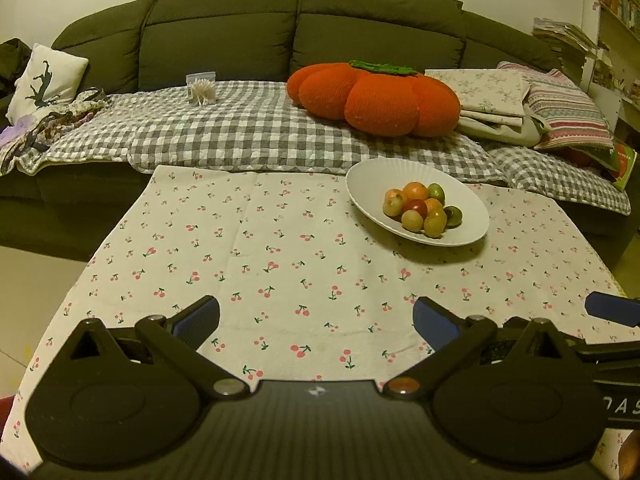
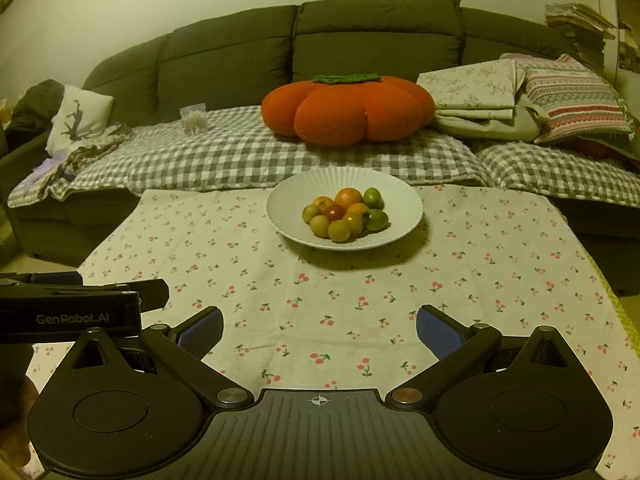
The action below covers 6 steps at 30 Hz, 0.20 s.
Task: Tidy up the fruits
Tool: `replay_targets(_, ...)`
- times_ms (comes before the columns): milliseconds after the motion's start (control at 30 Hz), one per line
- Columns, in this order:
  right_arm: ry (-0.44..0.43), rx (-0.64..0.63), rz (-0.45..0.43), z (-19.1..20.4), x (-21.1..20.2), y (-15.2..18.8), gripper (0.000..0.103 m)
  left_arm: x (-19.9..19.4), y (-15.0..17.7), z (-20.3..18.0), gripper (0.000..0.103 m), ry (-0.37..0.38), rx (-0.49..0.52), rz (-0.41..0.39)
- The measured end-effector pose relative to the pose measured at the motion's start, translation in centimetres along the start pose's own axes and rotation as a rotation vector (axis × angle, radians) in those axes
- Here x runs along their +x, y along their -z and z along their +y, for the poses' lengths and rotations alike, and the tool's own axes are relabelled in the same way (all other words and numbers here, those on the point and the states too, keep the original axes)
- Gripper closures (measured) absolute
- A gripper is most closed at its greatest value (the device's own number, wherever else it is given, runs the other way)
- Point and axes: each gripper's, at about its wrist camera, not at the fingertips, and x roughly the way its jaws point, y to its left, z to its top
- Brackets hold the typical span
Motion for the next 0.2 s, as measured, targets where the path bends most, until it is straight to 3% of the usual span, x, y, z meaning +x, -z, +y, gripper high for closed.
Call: replay_targets(200,-0.002,0.003,-0.001,-0.04,0.00,0.00,0.000,-0.01,-0.12,0.00,0.001,-0.001,0.002,-0.001)
